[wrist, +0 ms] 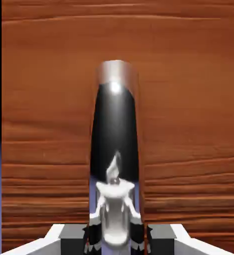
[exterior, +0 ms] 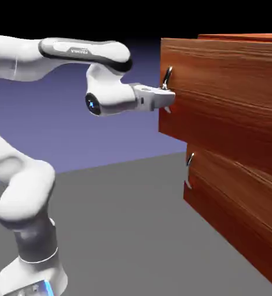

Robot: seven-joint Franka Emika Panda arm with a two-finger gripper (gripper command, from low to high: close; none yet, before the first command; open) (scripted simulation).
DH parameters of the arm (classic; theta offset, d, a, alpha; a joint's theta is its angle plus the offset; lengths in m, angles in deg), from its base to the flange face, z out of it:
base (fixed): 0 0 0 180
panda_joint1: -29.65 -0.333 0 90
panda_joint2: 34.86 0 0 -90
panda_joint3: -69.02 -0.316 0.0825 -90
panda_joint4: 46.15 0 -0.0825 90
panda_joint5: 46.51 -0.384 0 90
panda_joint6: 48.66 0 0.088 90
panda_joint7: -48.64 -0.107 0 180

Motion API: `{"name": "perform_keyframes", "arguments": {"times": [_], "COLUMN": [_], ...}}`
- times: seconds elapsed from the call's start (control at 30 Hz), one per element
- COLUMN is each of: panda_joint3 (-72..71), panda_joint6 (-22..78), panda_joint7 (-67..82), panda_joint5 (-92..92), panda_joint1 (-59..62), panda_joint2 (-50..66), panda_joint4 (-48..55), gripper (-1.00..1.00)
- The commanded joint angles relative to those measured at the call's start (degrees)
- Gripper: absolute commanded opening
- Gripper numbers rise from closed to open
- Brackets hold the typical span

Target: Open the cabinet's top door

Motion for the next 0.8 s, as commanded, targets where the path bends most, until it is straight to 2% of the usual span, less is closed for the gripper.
{"name": "perform_keyframes", "arguments": {"times": [0.0, 0.4, 0.77], "panda_joint3": [1.9, 24.1, 35.8], "panda_joint6": [0.3, 0.4, -2.1], "panda_joint7": [-1.2, -16.4, -34.0], "panda_joint5": [2.1, 30.9, 58.3], "panda_joint1": [-2.1, -24.8, -35.0], "panda_joint2": [-1.0, -17.0, -31.2], "panda_joint4": [-1.4, -16.7, -25.4], "gripper": [-1.0, -1.0, -1.0]}}
